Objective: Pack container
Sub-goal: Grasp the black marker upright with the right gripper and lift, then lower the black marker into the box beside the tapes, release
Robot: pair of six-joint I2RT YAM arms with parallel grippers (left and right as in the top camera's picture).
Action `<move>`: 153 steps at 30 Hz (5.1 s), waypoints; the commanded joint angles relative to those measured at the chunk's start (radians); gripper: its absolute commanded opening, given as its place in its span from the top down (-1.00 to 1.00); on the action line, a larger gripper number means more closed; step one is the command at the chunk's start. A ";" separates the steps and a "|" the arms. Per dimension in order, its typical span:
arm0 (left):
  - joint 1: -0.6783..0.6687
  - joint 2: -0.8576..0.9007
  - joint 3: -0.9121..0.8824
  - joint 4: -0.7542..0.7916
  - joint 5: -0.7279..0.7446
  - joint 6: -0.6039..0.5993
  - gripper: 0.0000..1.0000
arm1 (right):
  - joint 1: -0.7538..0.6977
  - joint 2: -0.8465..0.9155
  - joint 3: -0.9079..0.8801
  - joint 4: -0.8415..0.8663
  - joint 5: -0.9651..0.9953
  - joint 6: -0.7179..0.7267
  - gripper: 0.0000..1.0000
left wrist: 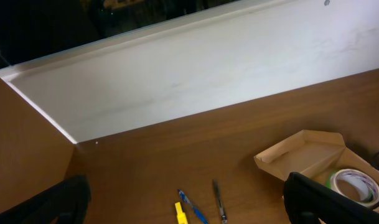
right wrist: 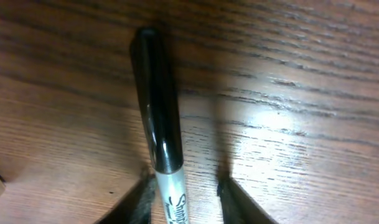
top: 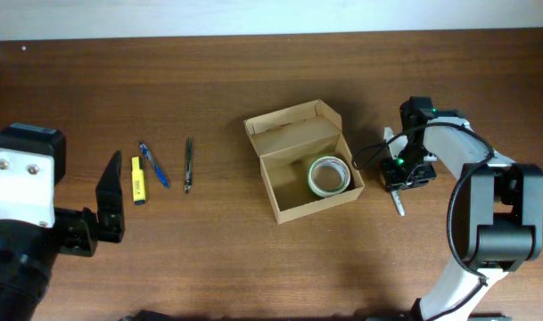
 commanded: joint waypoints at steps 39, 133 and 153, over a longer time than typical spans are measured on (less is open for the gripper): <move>0.005 -0.005 -0.003 0.011 0.026 0.032 -0.98 | 0.366 -0.035 0.792 -0.469 -0.086 0.040 0.92; -0.035 -0.048 -0.003 0.001 0.021 0.035 -0.99 | 0.642 0.189 0.571 -0.385 -0.085 -0.071 -0.60; -0.036 -0.048 -0.003 -0.001 0.023 0.035 -0.99 | 0.628 0.189 0.571 -0.188 -0.062 0.294 -0.61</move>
